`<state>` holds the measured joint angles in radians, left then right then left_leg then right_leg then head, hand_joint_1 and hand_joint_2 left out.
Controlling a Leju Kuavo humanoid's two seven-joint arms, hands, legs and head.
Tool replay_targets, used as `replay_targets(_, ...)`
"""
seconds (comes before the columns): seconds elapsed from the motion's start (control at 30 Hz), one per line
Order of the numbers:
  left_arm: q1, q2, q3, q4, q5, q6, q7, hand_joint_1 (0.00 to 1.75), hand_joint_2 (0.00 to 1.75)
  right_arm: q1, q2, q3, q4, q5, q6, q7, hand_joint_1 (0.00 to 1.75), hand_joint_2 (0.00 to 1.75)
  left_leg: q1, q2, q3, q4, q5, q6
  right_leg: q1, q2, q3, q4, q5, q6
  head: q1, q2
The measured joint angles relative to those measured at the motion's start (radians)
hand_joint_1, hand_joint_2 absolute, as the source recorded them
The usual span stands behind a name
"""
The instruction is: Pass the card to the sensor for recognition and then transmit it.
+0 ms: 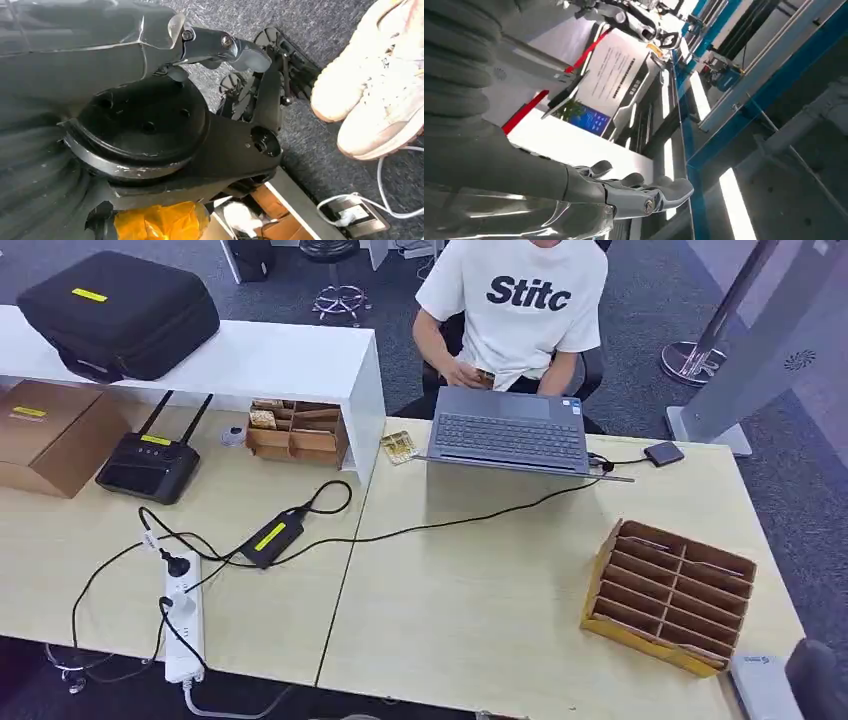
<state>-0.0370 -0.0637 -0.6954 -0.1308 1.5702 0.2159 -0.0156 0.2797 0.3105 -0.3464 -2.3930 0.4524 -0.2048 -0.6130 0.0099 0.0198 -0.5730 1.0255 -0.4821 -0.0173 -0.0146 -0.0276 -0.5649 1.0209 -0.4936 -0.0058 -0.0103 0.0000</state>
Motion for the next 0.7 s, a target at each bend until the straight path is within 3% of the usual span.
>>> replay_targets(0.1, 0.001, 0.000, 0.000, 0.000, 0.000, -0.001, 0.000, 0.00, 1.75, -0.003, -0.004, 0.019, 0.001, 0.025, 0.013, 0.005, 0.00, 1.75, 0.000, 0.000, -0.001, 0.000, 0.000, 0.000, 0.000, 0.000, 0.000, 0.000, 0.000, 0.000, 0.000, 0.000)
replay_targets(0.13, 0.001, 0.000, 0.000, 0.000, 0.000, -0.003, 0.000, 0.00, 1.75, -0.006, -0.007, 0.028, 0.005, 0.072, 0.029, 0.022, 0.00, 0.00, 0.000, 0.000, -0.002, 0.000, 0.000, 0.000, 0.000, 0.000, 0.001, 0.000, 0.000, 0.000, 0.000, 0.000)
replay_targets(0.2, 0.000, 0.002, 0.000, 0.000, -0.002, -0.009, 0.009, 0.00, 1.75, -0.052, -0.031, 0.080, 0.057, 0.238, 0.065, 0.108, 0.00, 0.00, 0.000, 0.003, -0.002, 0.000, 0.000, 0.000, 0.000, 0.003, 0.001, 0.001, 0.001, -0.001, 0.000, 0.000)
replay_targets(0.3, -0.004, 0.008, -0.003, 0.000, -0.014, -0.027, 0.026, 0.00, 1.75, -0.172, -0.092, 0.191, 0.187, 0.444, 0.053, 0.269, 0.00, 0.00, 0.000, 0.005, -0.003, 0.000, 0.003, -0.001, 0.001, 0.005, -0.001, 0.001, 0.004, -0.001, 0.001, 0.000)
replay_targets(0.4, -0.006, 0.028, -0.029, 0.000, -0.040, -0.051, 0.050, 0.00, 1.75, -0.377, -0.178, 0.302, 0.404, 0.566, 0.100, 0.418, 0.00, 0.00, 0.001, 0.009, -0.004, 0.000, 0.007, -0.001, 0.001, 0.010, -0.005, 0.001, 0.010, -0.001, 0.000, 0.000)
replay_targets(0.43, -0.008, 0.036, -0.037, 0.000, -0.047, -0.059, 0.053, 0.00, 1.75, -0.445, -0.203, 0.328, 0.476, 0.585, 0.114, 0.445, 0.00, 1.75, 0.001, 0.009, -0.005, 0.000, 0.009, -0.001, 0.001, 0.010, -0.005, 0.001, 0.011, -0.002, 0.000, 0.000)
replay_targets(0.57, -0.018, 0.066, -0.084, 0.000, -0.060, -0.086, 0.077, 0.00, 1.75, -0.747, -0.288, 0.417, 0.856, 0.761, 0.113, 0.582, 0.00, 1.75, 0.001, 0.007, -0.013, 0.000, 0.018, -0.001, 0.001, 0.007, -0.014, 0.002, 0.019, -0.002, 0.000, 0.000)
replay_targets(0.7, -0.022, 0.080, -0.124, 0.000, -0.050, -0.101, 0.098, 0.00, 1.75, -0.982, -0.304, 0.419, 1.166, 0.836, 0.133, 0.667, 0.00, 1.75, 0.001, 0.002, -0.016, 0.001, 0.027, -0.001, 0.001, 0.003, -0.023, 0.002, 0.026, -0.002, 0.000, 0.000)
